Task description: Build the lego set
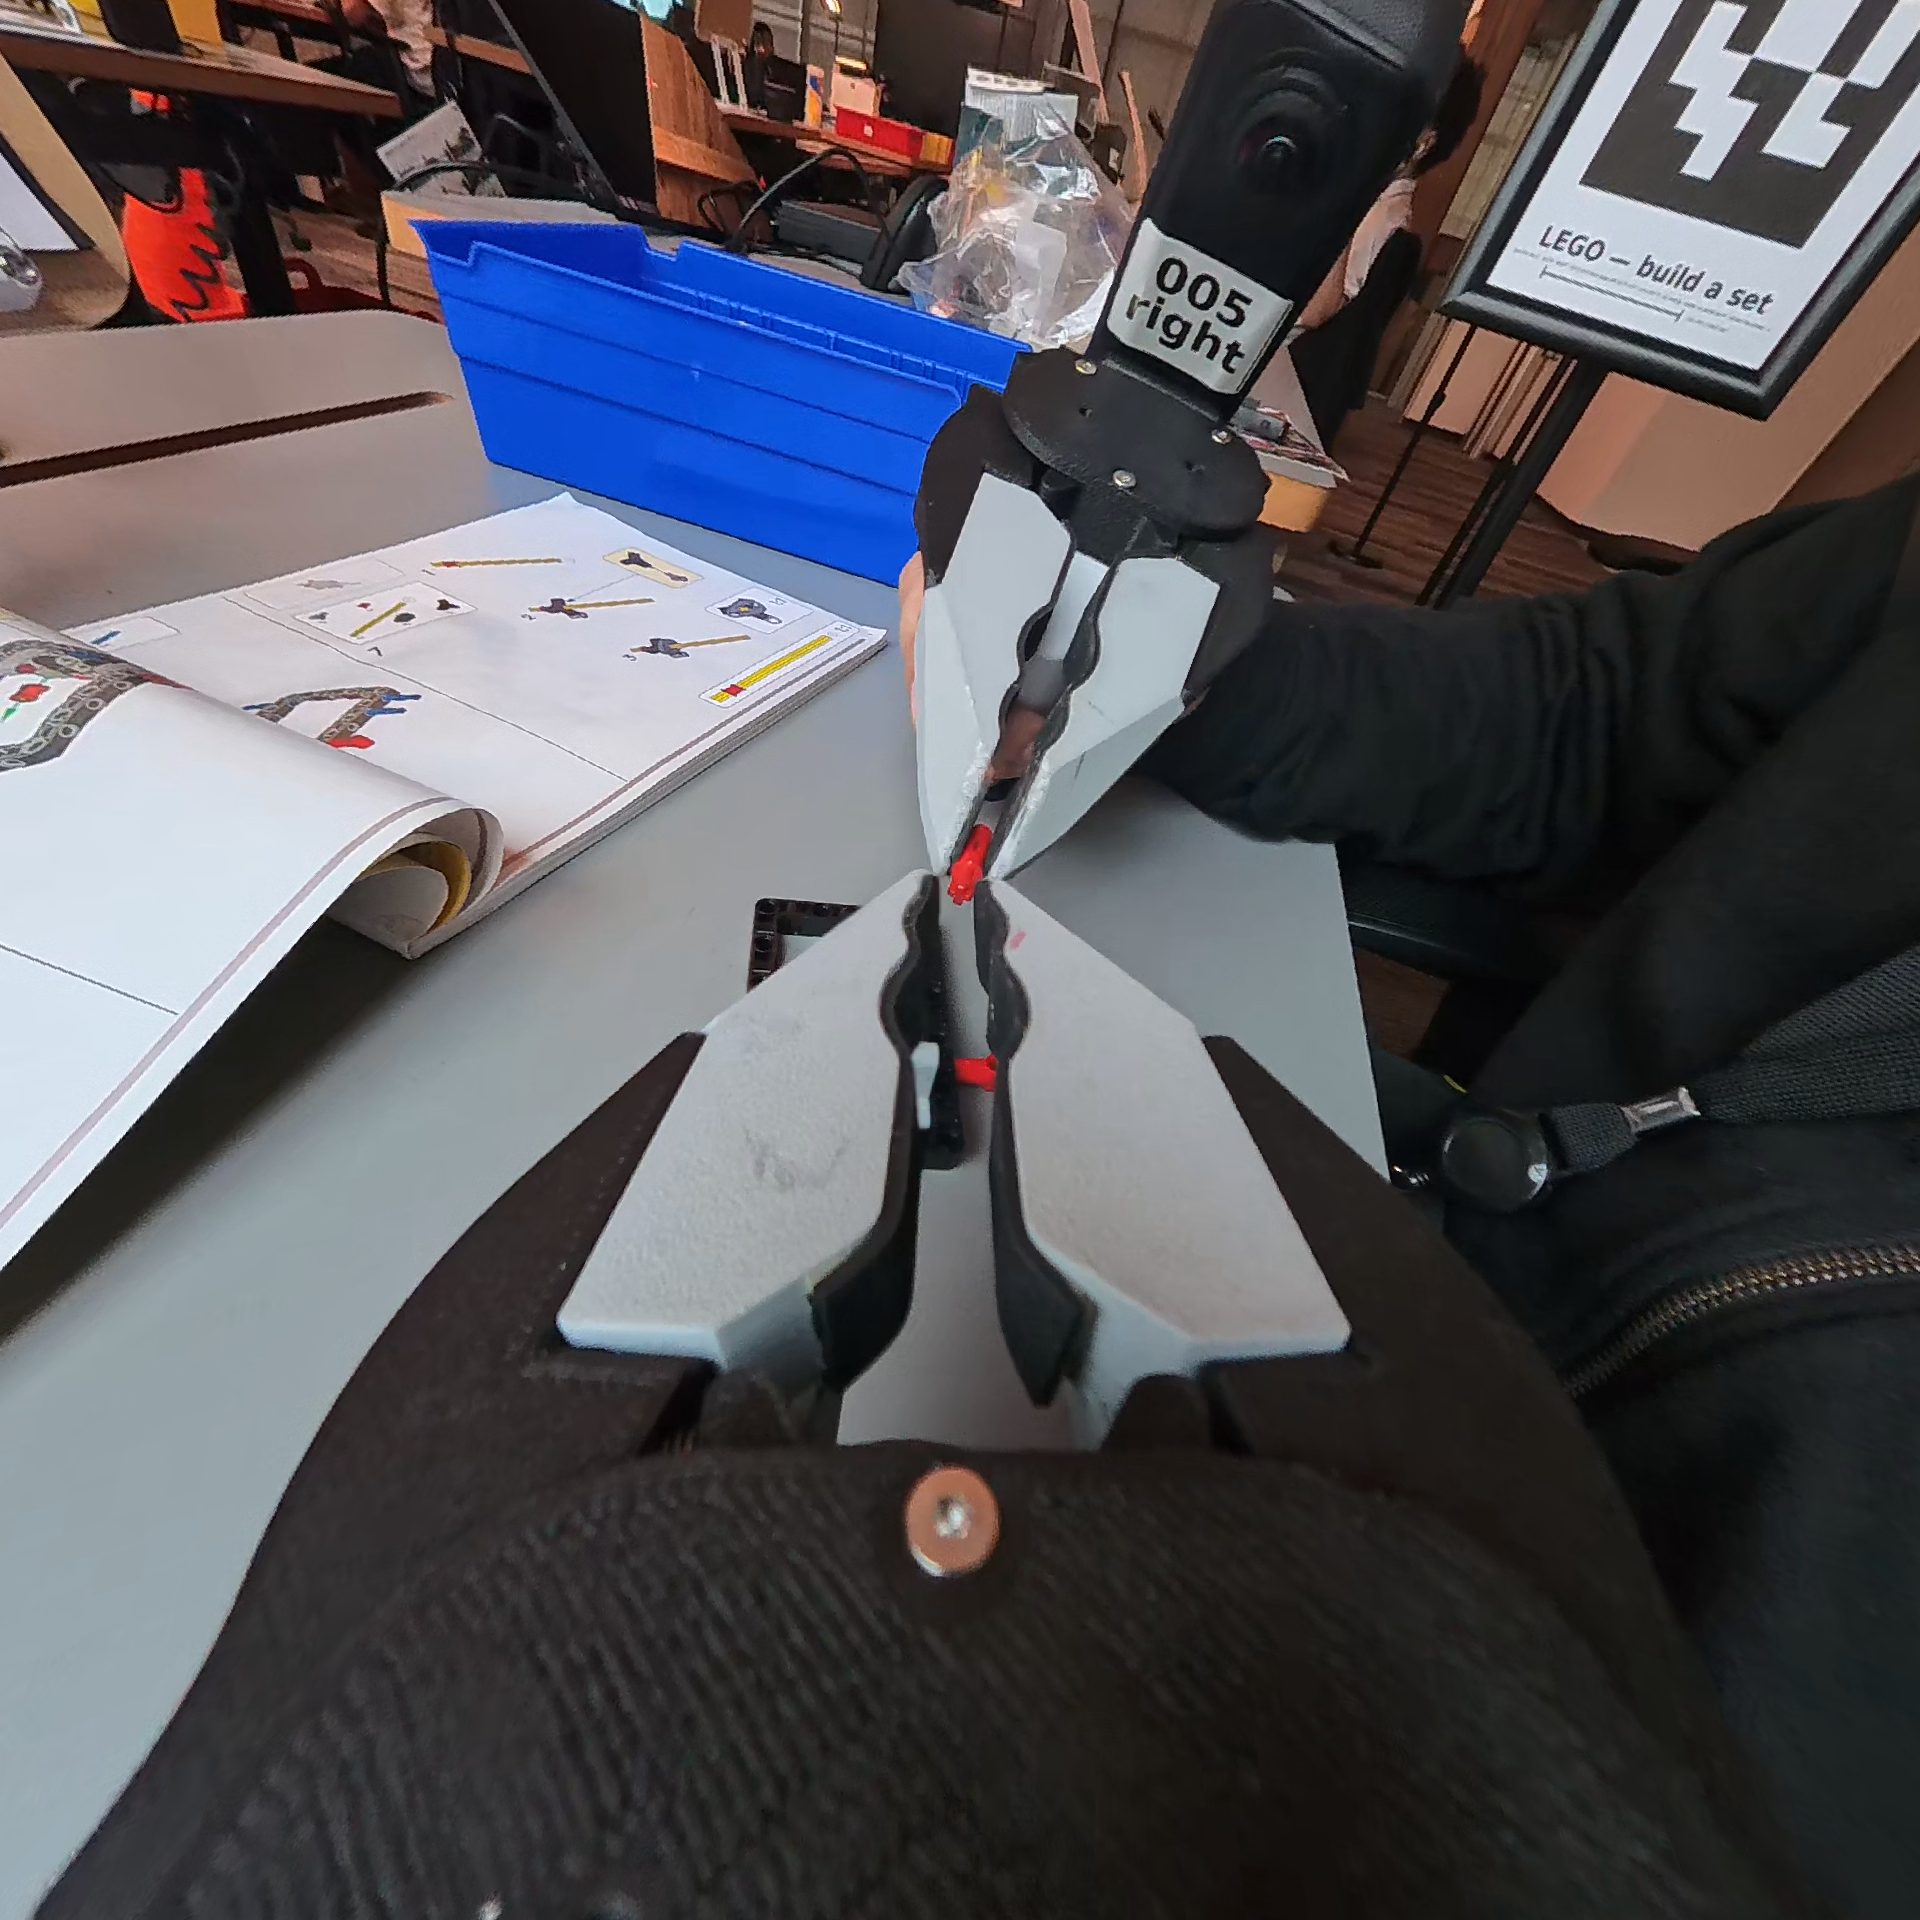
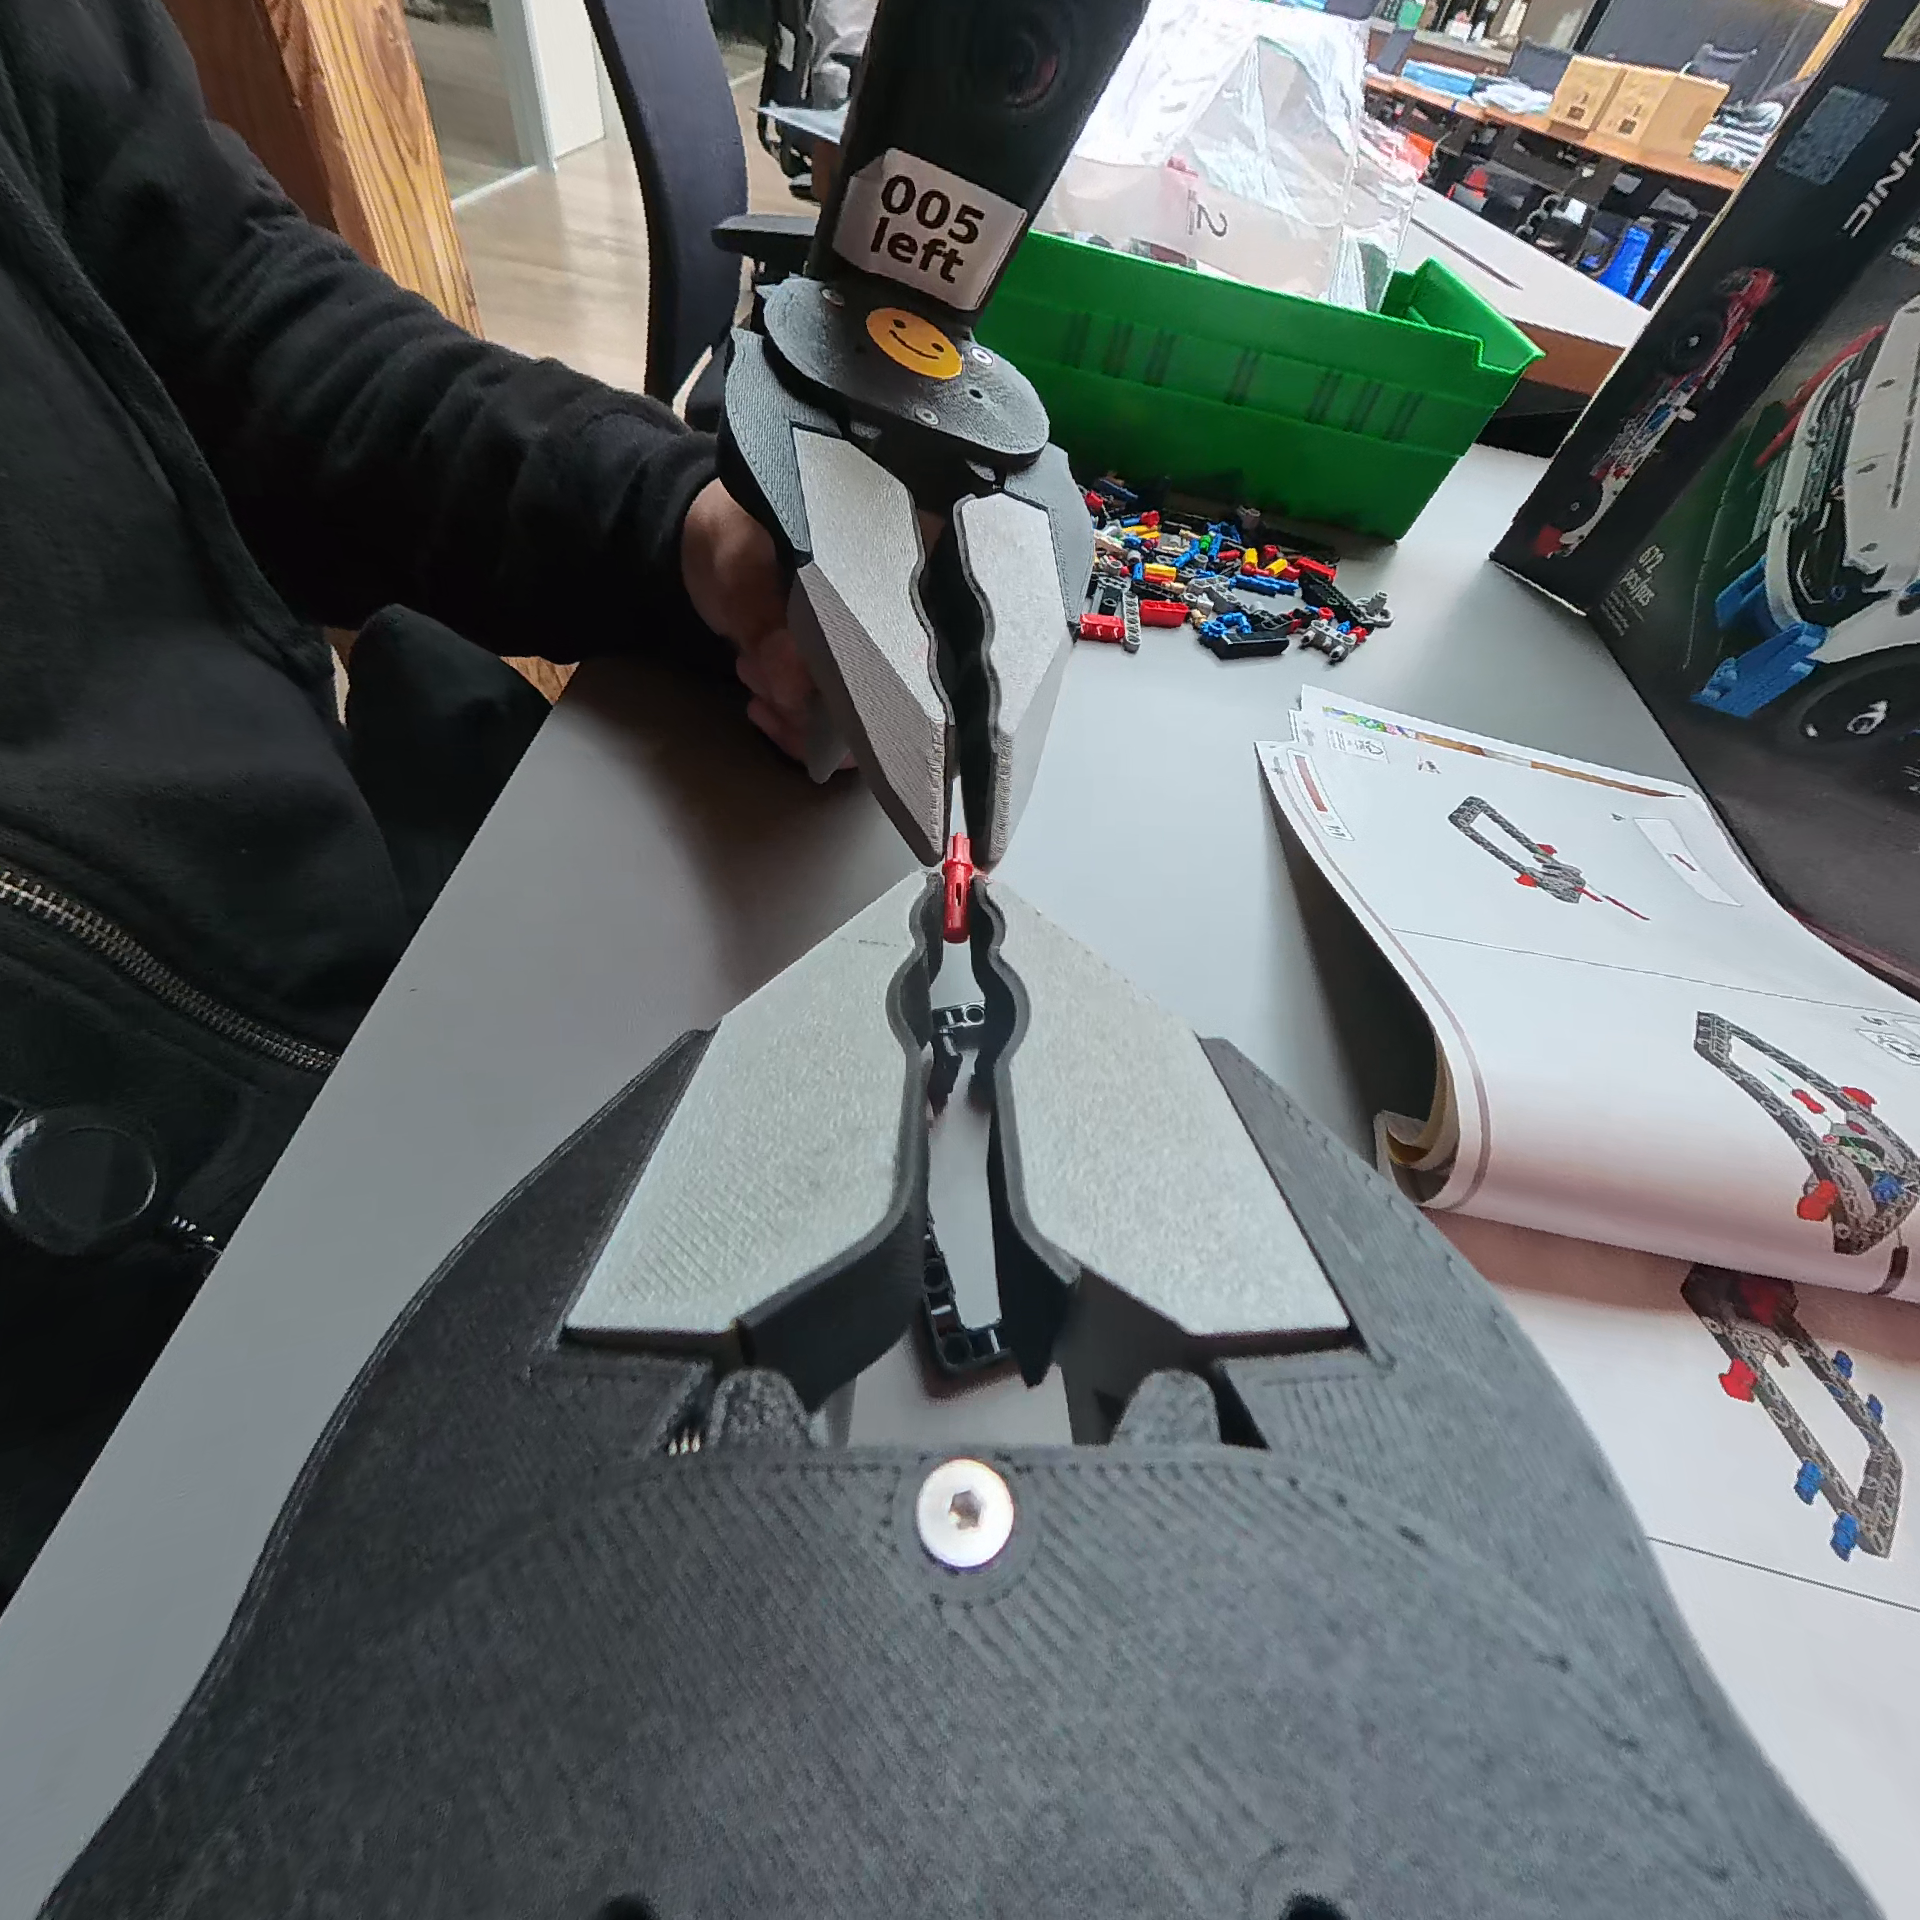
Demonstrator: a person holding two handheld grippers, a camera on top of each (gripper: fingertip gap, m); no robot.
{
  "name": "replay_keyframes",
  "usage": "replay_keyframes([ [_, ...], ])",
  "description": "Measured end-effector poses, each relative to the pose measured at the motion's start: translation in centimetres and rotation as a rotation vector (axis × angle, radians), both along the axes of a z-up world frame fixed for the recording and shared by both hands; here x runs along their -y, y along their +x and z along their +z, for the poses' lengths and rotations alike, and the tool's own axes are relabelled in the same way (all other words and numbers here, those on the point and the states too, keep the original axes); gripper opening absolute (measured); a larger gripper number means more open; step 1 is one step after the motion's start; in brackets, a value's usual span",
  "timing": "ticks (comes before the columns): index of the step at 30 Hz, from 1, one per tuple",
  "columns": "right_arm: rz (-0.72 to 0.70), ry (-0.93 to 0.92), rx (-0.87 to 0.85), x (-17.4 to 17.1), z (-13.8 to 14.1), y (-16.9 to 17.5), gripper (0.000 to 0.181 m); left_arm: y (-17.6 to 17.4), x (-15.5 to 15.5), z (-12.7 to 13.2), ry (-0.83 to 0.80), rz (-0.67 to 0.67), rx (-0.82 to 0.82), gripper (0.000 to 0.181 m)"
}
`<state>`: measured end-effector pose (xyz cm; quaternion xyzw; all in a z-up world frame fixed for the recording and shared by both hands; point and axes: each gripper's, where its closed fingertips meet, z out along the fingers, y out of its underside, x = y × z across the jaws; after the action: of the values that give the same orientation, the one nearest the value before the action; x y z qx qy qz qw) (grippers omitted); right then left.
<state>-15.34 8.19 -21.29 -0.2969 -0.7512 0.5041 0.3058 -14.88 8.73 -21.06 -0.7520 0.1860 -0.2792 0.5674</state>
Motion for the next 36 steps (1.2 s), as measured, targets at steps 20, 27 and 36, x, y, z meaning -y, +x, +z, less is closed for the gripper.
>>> replay_keyframes([
  [20,0.008,0.131,0.092,-2.1,-2.0,1.4,0.001,-2.4,0.8,-1.3,-0.045,0.083,-0.104,0.029],
  [27,0.017,0.177,0.147,-2.3,-3.6,1.6,0.001,-1.9,1.4,-2.2,-0.061,0.038,-0.196,0.029],
  [36,-0.056,0.120,0.138,-3.8,-3.5,0.6,0.001,-5.6,1.8,-1.3,0.027,0.124,-0.231,0.029],
])
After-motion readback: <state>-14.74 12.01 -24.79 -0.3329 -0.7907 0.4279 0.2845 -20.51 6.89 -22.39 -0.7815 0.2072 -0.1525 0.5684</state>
